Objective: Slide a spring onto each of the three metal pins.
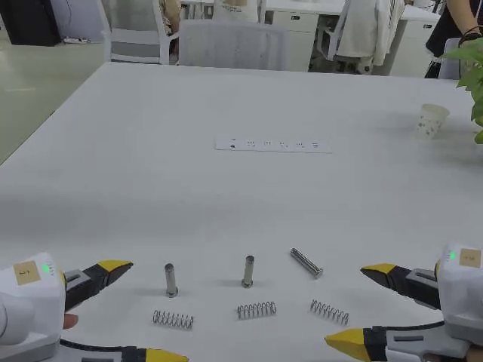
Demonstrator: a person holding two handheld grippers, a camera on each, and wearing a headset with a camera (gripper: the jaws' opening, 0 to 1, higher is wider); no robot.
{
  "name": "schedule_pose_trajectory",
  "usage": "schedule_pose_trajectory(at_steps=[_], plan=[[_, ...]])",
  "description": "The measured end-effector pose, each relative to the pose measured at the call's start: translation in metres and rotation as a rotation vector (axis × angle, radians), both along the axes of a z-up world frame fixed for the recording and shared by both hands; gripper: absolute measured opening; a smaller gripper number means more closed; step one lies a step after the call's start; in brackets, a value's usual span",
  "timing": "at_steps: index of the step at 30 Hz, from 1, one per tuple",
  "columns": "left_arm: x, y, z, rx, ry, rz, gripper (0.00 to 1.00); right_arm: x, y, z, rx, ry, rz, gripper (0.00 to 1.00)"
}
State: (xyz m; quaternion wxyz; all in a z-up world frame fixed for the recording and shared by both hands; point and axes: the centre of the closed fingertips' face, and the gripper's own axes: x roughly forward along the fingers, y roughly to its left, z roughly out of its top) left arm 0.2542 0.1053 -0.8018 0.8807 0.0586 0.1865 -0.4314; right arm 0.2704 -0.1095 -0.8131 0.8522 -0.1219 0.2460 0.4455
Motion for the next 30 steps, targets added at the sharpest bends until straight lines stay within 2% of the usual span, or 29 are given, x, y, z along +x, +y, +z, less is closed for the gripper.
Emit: schedule_pose_trajectory(at_steps=[30], plan=[[0.0004, 0.0018, -0.0025, -0.002, 0.001, 0.002, 0.94, -0.0002, -0.0014, 0.0003, -0.005, 0.002, -0.006, 0.76]])
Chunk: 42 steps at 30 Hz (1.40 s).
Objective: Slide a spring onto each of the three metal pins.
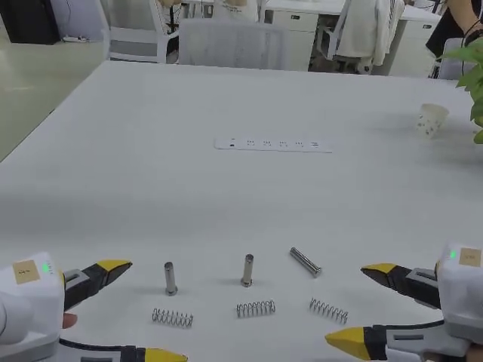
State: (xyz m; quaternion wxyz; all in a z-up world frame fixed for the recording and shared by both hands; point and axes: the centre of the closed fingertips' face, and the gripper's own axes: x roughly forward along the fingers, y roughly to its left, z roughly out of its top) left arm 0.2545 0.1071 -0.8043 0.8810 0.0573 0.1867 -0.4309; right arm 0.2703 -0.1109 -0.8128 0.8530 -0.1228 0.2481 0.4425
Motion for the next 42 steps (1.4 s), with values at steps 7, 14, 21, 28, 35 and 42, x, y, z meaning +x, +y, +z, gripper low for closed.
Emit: schedule_pose_trajectory(at_steps=[7, 14, 21, 28, 35, 42], plan=[[0.000, -0.001, 0.001, -0.002, -0.001, 0.001, 0.94, 0.002, 0.001, 0.000, -0.004, -0.001, 0.001, 0.76], [-0.001, -0.002, 0.001, -0.003, -0.002, 0.002, 0.94, 0.009, 0.001, 0.003, -0.014, -0.007, -0.001, 0.75], [-0.001, -0.003, 0.001, -0.003, -0.001, 0.003, 0.94, 0.018, 0.005, 0.006, -0.022, -0.017, 0.007, 0.75], [0.000, -0.003, 0.002, -0.005, -0.002, 0.004, 0.94, 0.026, 0.010, 0.007, -0.039, -0.021, 0.023, 0.74], [0.000, -0.002, 0.001, -0.005, -0.002, 0.005, 0.93, 0.033, 0.013, 0.007, -0.046, -0.022, 0.027, 0.73], [0.000, -0.001, 0.001, -0.005, -0.002, 0.007, 0.93, 0.041, 0.019, 0.006, -0.062, -0.016, 0.044, 0.73]])
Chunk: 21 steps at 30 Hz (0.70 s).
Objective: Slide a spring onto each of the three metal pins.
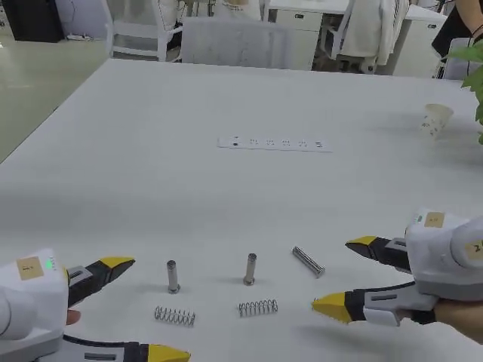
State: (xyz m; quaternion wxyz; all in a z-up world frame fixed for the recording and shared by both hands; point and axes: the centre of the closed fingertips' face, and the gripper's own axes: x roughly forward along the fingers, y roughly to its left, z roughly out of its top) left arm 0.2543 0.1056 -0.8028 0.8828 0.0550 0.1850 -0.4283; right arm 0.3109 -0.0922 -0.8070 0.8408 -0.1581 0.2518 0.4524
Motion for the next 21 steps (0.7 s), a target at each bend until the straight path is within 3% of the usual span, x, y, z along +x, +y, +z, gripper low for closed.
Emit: schedule_pose_trajectory(at_steps=[21], plan=[[-0.001, 0.002, 0.000, 0.001, 0.002, 0.003, 0.93, 0.023, 0.020, 0.003, -0.016, 0.001, 0.032, 0.70]])
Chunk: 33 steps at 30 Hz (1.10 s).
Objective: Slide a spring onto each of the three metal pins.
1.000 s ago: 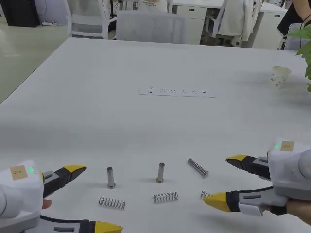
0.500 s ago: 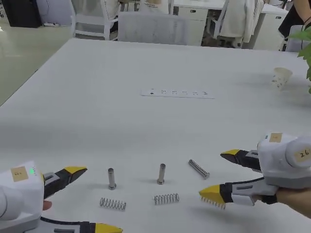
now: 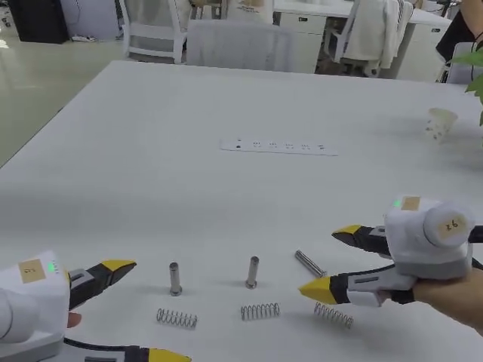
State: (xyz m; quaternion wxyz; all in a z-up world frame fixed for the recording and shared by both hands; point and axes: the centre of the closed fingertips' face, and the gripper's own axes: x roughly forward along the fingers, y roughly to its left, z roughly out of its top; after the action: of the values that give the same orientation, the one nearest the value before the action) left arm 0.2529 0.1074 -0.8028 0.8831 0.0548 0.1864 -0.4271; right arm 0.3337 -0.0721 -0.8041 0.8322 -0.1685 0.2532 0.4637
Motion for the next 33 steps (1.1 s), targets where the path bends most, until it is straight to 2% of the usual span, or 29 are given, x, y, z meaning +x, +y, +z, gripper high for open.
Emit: schedule_pose_trajectory(at_steps=[19, 33], plan=[[0.001, 0.001, 0.002, 0.002, -0.005, 0.009, 0.93, 0.025, 0.010, -0.007, -0.029, 0.013, -0.010, 0.67], [0.002, 0.003, 0.001, -0.001, -0.003, 0.018, 0.93, 0.041, 0.009, -0.022, -0.101, 0.037, -0.050, 0.61]])
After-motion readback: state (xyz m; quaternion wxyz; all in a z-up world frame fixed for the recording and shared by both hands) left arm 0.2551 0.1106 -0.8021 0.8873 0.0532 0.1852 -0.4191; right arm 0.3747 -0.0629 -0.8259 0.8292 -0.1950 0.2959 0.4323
